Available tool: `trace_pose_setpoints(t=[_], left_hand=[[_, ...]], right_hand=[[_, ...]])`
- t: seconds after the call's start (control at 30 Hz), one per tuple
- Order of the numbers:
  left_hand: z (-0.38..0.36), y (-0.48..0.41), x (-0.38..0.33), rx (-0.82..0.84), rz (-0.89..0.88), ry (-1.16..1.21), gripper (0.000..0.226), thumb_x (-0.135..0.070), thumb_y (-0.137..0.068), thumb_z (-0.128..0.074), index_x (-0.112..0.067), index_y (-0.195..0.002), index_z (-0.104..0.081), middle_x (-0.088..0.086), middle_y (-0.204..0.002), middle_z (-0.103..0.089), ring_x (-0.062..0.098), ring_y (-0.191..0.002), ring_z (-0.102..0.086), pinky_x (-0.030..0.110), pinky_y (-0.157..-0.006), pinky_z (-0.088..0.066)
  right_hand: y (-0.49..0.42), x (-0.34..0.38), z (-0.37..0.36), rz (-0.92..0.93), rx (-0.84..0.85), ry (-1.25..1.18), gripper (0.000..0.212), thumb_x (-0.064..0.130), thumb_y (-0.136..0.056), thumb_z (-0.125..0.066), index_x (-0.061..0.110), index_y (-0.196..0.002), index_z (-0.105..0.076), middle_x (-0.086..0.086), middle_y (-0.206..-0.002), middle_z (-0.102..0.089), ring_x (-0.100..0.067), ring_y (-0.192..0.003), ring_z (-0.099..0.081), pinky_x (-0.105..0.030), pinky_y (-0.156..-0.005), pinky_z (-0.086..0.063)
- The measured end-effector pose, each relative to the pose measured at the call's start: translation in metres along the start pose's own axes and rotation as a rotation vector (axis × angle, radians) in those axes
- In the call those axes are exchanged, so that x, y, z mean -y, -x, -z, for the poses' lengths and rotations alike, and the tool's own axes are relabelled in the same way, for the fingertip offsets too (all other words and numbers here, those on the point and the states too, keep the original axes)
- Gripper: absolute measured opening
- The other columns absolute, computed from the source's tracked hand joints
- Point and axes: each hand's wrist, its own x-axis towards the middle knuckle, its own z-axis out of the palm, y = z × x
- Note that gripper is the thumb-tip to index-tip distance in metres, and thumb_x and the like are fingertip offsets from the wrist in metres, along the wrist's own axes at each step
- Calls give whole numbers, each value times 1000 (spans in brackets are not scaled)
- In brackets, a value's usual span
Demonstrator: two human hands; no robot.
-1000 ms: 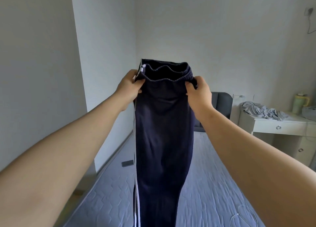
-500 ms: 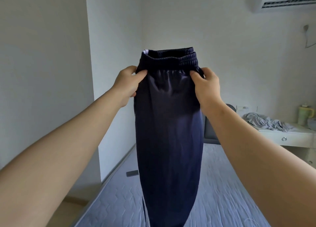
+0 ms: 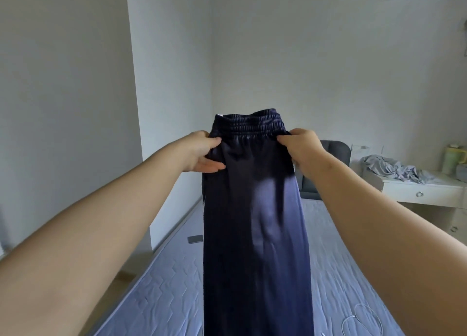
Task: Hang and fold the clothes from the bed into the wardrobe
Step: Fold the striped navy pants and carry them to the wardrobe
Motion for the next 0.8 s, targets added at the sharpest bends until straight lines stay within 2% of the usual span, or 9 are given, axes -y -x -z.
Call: trace_pose_setpoints(t=[0.07, 0.1, 0.17, 0.27, 0.33, 0.43, 0.53, 0.63, 0.8], left_hand=[[-7, -11, 22, 38, 41, 10, 33, -27, -99, -43, -14, -130, -39, 10, -135, -41, 31, -84, -66, 36, -64, -57], [-9, -18, 31, 27, 33, 1, 36, -27, -99, -43, -15, -132, -37, 10, -138, -39, 32, -89, -64, 39, -72, -55], [-11, -28, 42, -22, -34, -6, 34, -28, -98, -44, -21, -130, -36, 6, -130, -45, 29, -92, -62, 38, -84, -51], [-5, -34, 38, -101, -208, 44, 9, -26, -96, -48, -27, -104, -44, 4, -111, -54, 22, -89, -61, 22, -73, -49], [2, -34, 28, -158, -326, 68, 10, -25, -95, -50, -31, -89, -45, 5, -103, -57, 21, -88, -62, 15, -67, -46], [13, -26, 14, -192, -472, 110, 16, -23, -95, -52, -32, -83, -45, 3, -98, -58, 21, -91, -64, 21, -80, -49], [22, -13, 9, -192, -552, 140, 17, -21, -95, -51, -32, -83, -45, 1, -97, -60, 18, -90, -64, 17, -82, -49], [25, 3, 19, -168, -559, 141, 15, -18, -96, -51, -31, -89, -46, -4, -95, -61, 10, -84, -64, 11, -77, -50], [11, 27, 65, -95, -444, 148, 13, -15, -96, -50, -27, -91, -47, -5, -93, -63, 6, -77, -66, 14, -78, -51]], right_hand=[[1, -20, -12, -80, 40, 0, 20, 16, -93, -50, 15, -73, -48, -4, -74, -51, -19, -42, -52, -19, -38, -42], [1, -27, -17, -100, 54, -21, 16, 17, -94, -47, 16, -79, -51, -3, -80, -53, -20, -45, -58, -23, -41, -49], [0, -37, -25, -81, 50, -56, 9, 18, -95, -44, 17, -90, -51, -3, -89, -55, -25, -68, -64, -32, -64, -55], [-3, -34, -30, 20, -27, -119, 13, 19, -94, -44, 21, -81, -49, -2, -85, -56, -23, -83, -61, -34, -70, -46], [-1, -25, -30, 88, -65, -169, 11, 21, -93, -45, 19, -83, -49, -1, -85, -55, -30, -97, -63, -36, -72, -46], [6, -10, -27, 181, -73, -228, 9, 21, -93, -46, 19, -86, -50, -2, -90, -54, -35, -112, -55, -47, -89, -49], [14, -1, -24, 243, -59, -278, 14, 20, -91, -48, 26, -78, -49, -1, -88, -53, -36, -106, -58, -44, -90, -48], [28, -8, -21, 260, -27, -296, 12, 22, -87, -51, 28, -77, -52, -1, -85, -53, -20, -85, -55, -43, -90, -48], [62, -46, -20, 194, -7, -218, 15, 21, -89, -52, 30, -77, -53, -2, -90, -58, -25, -91, -65, -42, -88, -48]])
